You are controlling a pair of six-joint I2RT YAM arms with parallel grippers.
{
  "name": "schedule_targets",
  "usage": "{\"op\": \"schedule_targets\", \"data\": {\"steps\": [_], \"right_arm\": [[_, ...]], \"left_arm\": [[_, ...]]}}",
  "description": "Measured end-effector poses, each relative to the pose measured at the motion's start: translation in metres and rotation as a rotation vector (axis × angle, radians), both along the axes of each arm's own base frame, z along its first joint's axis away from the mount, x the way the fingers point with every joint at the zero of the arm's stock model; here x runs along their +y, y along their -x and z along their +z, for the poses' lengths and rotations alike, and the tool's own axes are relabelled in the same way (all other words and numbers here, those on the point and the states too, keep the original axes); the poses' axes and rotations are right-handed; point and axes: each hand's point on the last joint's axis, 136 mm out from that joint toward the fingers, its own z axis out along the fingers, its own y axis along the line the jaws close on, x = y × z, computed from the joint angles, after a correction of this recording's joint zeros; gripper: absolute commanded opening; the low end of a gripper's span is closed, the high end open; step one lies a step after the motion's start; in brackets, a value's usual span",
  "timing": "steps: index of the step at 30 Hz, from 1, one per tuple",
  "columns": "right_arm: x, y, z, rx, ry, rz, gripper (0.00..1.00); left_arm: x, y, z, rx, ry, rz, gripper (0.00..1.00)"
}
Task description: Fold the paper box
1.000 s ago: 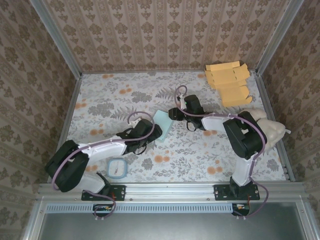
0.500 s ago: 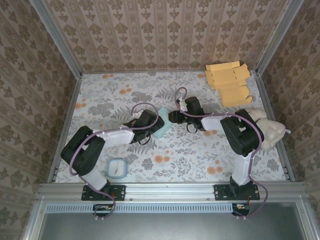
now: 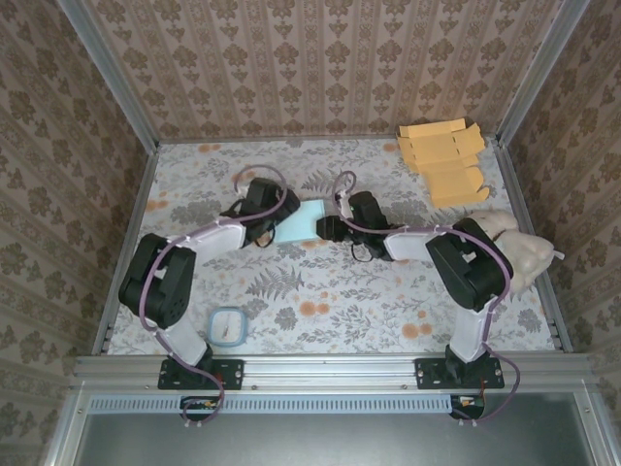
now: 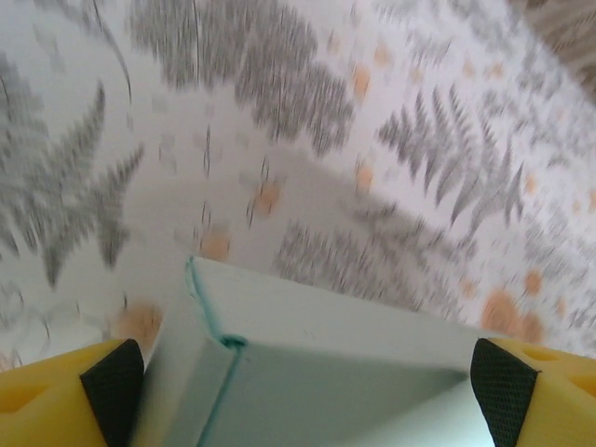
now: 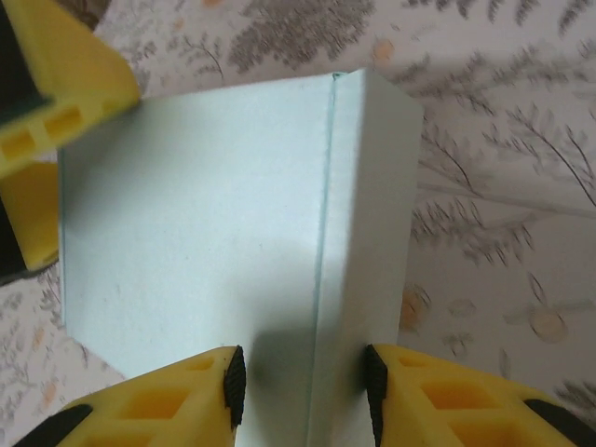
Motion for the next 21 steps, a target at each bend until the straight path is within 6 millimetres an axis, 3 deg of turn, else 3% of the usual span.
{"op": "schedule_targets", "data": {"steps": [5, 9, 15, 21], "right_arm": [[0.035, -0.028, 0.013, -0.045, -0.025, -0.007, 0.42], [0.068, -0.042, 0.017, -0.069, -0.040, 0.007, 0.42], [0.104, -0.061, 0.020, -0.098, -0.049, 0.010, 0.43], [0.118, -0.067, 0.011, -0.093, -0.049, -0.002, 0.45]], "left_arm": [[0.035, -0.039, 0.033, -0.053, 0.025, 0.067, 0.94], [0.071, -0.055, 0.038, -0.045, 0.013, 0.122, 0.94], [0.116, -0.064, 0.016, 0.014, -0.006, 0.193, 0.94], [0.134, -0.071, -0.026, 0.112, -0.028, 0.208, 0.94]]}}
